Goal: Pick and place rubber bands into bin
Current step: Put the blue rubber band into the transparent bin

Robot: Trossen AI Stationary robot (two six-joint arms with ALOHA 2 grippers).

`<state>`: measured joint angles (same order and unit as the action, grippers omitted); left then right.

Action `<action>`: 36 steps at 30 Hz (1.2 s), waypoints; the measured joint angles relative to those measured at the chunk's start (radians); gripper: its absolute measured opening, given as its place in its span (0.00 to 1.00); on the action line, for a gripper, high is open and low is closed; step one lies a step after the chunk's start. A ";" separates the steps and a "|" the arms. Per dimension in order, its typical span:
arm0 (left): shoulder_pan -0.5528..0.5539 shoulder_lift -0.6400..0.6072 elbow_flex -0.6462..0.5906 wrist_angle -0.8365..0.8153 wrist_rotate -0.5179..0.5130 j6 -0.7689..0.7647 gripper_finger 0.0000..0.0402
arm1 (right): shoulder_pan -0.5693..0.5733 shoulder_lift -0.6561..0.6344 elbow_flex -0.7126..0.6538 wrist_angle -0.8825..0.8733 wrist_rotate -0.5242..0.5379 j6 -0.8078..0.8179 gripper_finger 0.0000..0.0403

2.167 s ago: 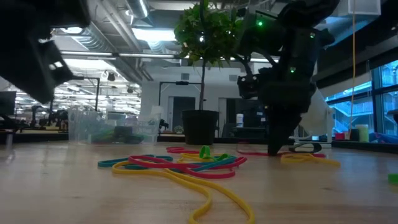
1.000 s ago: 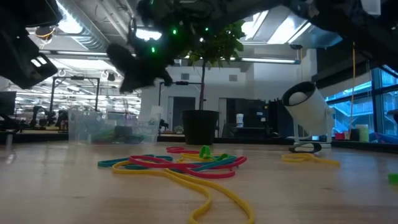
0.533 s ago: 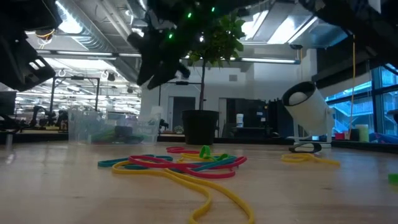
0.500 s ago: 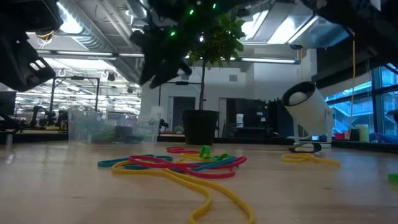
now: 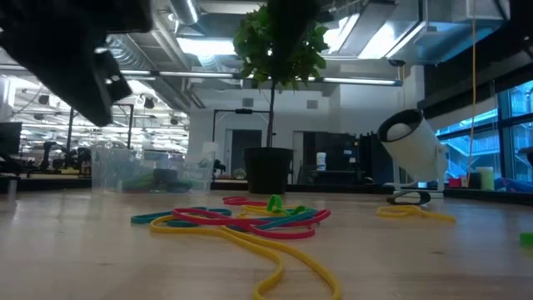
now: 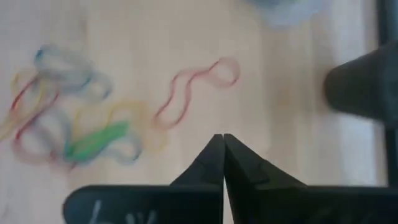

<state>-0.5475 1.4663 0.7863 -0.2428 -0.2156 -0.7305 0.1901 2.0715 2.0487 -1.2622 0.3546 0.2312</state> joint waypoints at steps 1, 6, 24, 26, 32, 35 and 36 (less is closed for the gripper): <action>0.008 0.025 0.022 -0.002 0.009 -0.001 0.00 | 0.025 -0.033 -0.060 0.014 0.000 0.014 0.02; 0.037 0.129 0.128 -0.005 0.024 0.014 0.00 | 0.149 -0.287 -0.493 0.275 0.002 0.189 0.04; 0.196 0.372 0.341 -0.228 0.085 0.090 0.15 | 0.448 -0.944 -1.423 0.992 0.000 0.667 0.01; 0.206 0.389 0.341 -0.221 0.104 0.090 0.18 | 0.456 -0.971 -1.456 1.022 0.001 0.673 0.01; 0.209 0.444 0.346 -0.217 0.117 0.097 0.21 | 0.468 -1.007 -1.498 1.065 0.001 0.635 0.03; 0.201 0.460 0.346 -0.222 0.103 0.075 0.16 | 0.469 -1.009 -1.498 1.066 0.000 0.596 0.04; 0.199 0.460 0.346 -0.222 0.100 0.066 0.12 | 0.469 -1.009 -1.498 1.066 0.000 0.583 0.04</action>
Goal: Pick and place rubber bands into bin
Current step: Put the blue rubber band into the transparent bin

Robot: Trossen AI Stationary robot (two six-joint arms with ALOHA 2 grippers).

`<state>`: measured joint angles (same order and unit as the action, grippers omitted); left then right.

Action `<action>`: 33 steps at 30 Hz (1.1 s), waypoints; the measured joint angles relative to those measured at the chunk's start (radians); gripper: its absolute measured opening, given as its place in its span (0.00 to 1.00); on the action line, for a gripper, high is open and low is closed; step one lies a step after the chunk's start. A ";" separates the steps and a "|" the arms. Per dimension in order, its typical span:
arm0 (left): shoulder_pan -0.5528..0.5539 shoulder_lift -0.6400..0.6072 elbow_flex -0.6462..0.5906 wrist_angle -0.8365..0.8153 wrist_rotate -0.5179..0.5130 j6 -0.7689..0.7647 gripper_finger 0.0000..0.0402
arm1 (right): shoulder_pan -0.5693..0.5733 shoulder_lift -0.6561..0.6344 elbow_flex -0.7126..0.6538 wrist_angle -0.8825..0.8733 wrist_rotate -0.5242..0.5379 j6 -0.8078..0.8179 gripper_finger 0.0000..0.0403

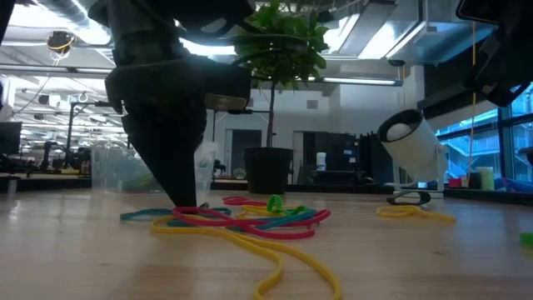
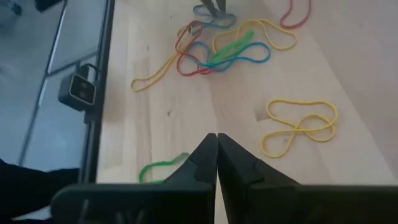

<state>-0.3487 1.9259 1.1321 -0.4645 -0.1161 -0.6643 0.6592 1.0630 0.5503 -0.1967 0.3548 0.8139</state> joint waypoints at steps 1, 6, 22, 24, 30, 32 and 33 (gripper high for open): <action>-0.002 0.000 -0.001 0.001 -0.006 -0.011 0.07 | 0.000 0.000 0.000 0.000 0.000 -0.011 0.04; -0.029 -0.024 0.045 -0.040 -0.061 -0.084 0.01 | 0.000 0.000 0.000 0.000 0.000 -0.060 0.03; -0.084 -0.048 0.467 -0.393 -0.354 -0.057 0.00 | -0.001 0.001 0.000 -0.005 0.000 -0.116 0.03; -0.082 -0.048 0.517 -0.448 -0.388 -0.057 0.00 | -0.001 0.001 0.000 -0.005 0.000 -0.116 0.03; -0.029 -0.050 0.658 -0.742 -0.459 -0.264 0.00 | -0.001 0.001 0.000 -0.003 0.000 -0.098 0.02; 0.007 -0.051 0.689 -0.898 -0.459 -0.329 0.00 | -0.001 0.001 0.000 -0.002 0.002 -0.079 0.03; 0.029 -0.051 0.695 -0.972 -0.456 -0.347 0.00 | -0.001 0.001 0.000 -0.001 0.002 -0.067 0.03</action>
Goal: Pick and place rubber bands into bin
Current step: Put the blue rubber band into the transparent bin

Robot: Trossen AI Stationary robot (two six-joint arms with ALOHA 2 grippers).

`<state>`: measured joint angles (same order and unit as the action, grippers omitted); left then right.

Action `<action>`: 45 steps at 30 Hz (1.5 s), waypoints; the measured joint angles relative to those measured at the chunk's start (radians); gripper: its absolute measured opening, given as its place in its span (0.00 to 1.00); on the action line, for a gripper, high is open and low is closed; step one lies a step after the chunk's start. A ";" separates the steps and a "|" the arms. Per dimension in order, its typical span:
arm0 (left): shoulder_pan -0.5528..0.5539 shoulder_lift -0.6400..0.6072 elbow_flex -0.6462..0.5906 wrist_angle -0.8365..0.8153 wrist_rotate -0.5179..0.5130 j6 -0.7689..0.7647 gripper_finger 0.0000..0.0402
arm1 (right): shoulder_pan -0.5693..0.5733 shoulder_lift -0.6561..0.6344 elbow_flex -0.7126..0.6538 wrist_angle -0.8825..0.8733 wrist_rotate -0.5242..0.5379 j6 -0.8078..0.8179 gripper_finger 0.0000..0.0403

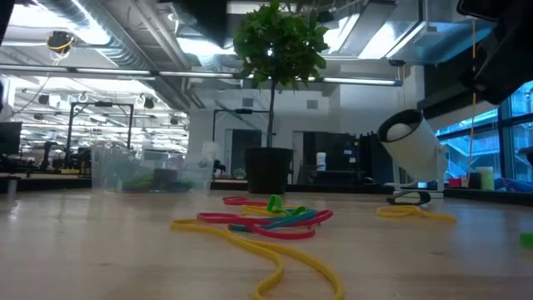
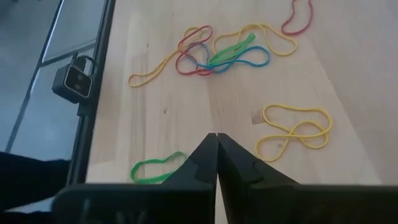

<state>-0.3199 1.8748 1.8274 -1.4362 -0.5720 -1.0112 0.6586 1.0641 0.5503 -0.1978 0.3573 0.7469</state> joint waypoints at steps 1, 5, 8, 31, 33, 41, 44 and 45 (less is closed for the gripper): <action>0.021 -0.003 0.000 -0.060 0.007 -0.007 0.00 | 0.000 0.000 0.000 0.001 0.001 0.008 0.04; 0.118 -0.067 -0.051 -0.132 0.017 0.070 0.00 | 0.000 0.000 0.000 0.007 0.001 0.033 0.04; 0.203 -0.154 -0.136 -0.100 0.016 0.166 0.00 | 0.000 0.000 0.000 0.007 0.018 0.051 0.02; 0.684 -0.512 -0.872 0.310 0.284 0.545 0.00 | -0.149 0.001 0.000 0.085 0.331 0.143 0.05; 0.702 -0.512 -0.872 0.312 0.262 0.587 0.00 | -0.176 0.001 0.000 0.099 0.330 0.143 0.05; 0.820 -0.512 -0.842 0.304 0.136 0.712 0.00 | -0.266 0.001 0.000 0.171 0.331 0.151 0.05; 0.857 -0.512 -0.823 0.304 0.121 0.741 0.00 | -0.287 0.001 0.000 0.196 0.331 0.169 0.05; 0.866 -0.512 -0.819 0.304 0.135 0.761 0.00 | -0.291 0.001 0.000 0.200 0.331 0.171 0.05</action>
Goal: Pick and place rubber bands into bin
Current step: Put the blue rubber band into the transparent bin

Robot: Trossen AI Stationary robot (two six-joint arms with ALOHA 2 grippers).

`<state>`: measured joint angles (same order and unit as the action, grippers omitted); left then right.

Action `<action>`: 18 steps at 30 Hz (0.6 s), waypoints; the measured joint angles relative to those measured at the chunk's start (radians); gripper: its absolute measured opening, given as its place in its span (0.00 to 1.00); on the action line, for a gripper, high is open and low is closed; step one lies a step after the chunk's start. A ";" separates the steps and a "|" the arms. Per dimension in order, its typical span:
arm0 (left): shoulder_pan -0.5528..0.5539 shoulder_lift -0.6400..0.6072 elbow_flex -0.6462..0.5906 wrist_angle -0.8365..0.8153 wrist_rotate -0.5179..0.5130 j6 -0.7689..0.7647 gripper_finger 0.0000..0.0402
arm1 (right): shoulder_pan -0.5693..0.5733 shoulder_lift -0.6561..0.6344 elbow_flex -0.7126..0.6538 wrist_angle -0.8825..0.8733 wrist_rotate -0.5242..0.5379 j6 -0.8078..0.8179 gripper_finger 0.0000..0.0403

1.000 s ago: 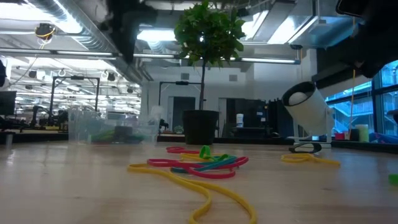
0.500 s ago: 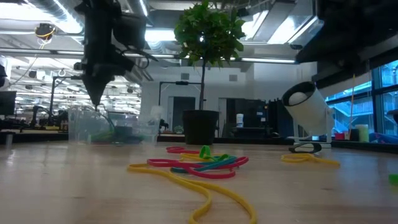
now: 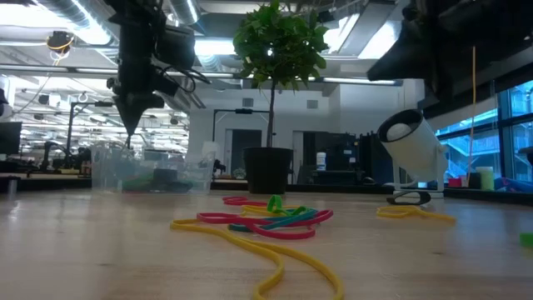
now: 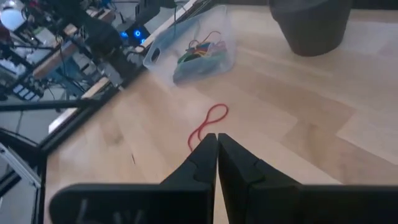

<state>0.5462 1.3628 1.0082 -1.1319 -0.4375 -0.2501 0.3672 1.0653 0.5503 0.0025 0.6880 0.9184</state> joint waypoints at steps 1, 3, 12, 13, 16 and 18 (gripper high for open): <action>0.006 0.000 0.003 0.001 0.027 0.020 0.00 | -0.004 0.000 0.000 0.003 0.000 0.004 0.05; 0.009 0.000 0.003 0.005 0.128 0.052 0.00 | -0.008 0.000 0.000 0.004 0.000 0.019 0.05; -0.083 0.000 -0.063 0.044 0.337 0.089 0.00 | -0.011 0.000 0.000 0.005 0.000 0.021 0.01; -0.088 0.000 -0.073 0.070 0.315 0.089 0.00 | -0.011 0.000 0.000 0.005 0.000 0.021 0.01; -0.090 0.001 -0.094 0.126 0.320 0.079 0.02 | -0.014 0.000 0.000 0.005 0.000 0.021 0.02; -0.090 0.001 -0.101 0.153 0.344 0.060 0.05 | -0.021 0.000 0.000 0.005 0.000 0.021 0.03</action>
<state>0.4561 1.3636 0.9068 -0.9791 -0.0937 -0.1904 0.3462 1.0653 0.5503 0.0071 0.6880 0.9395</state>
